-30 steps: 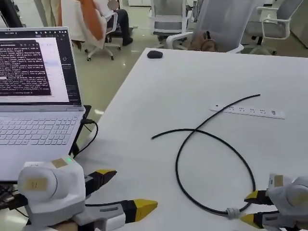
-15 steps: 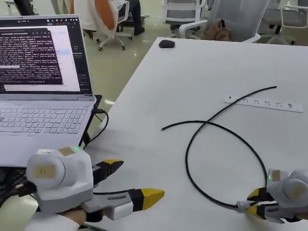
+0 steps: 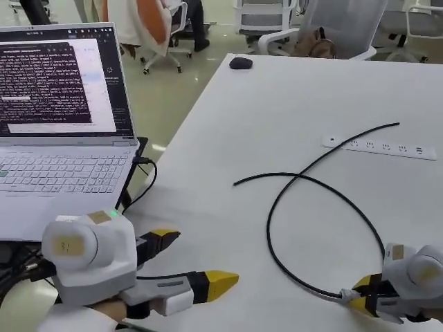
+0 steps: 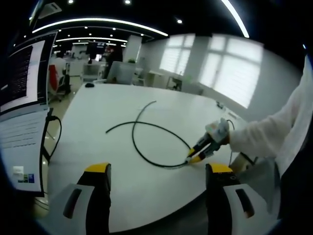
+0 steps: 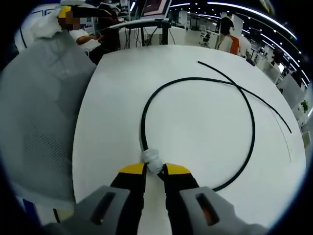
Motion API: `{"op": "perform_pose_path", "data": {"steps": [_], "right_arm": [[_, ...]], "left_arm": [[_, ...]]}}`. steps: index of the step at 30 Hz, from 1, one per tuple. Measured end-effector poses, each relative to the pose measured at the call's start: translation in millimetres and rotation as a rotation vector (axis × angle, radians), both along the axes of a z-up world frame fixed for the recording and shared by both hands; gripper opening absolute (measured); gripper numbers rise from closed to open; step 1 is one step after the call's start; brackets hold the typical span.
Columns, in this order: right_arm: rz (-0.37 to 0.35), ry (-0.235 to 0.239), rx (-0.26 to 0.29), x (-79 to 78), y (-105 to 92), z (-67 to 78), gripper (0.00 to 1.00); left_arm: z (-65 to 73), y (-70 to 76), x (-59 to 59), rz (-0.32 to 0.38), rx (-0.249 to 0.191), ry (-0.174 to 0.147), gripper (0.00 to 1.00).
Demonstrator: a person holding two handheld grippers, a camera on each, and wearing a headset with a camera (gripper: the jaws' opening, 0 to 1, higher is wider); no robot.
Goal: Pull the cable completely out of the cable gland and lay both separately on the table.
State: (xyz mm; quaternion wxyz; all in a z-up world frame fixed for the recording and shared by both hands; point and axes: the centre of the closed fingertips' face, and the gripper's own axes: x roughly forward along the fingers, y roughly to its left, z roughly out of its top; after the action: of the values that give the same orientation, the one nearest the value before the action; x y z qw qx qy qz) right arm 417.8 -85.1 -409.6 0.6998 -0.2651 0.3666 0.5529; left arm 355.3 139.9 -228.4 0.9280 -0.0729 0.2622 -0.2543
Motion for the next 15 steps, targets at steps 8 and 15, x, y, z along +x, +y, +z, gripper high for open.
{"op": "perform_pose_path", "data": {"steps": [8,15], "right_arm": [[-0.051,0.000,0.059,-3.3,9.4,34.1,0.12],[-0.076,0.006,0.098,-7.3,15.4,67.2,0.11]], "left_arm": [[4.1,-3.5,-0.1,-0.027,0.003,-0.014,0.78],[3.8,-13.4,-1.0,-0.071,0.007,-0.018,0.76]]}}
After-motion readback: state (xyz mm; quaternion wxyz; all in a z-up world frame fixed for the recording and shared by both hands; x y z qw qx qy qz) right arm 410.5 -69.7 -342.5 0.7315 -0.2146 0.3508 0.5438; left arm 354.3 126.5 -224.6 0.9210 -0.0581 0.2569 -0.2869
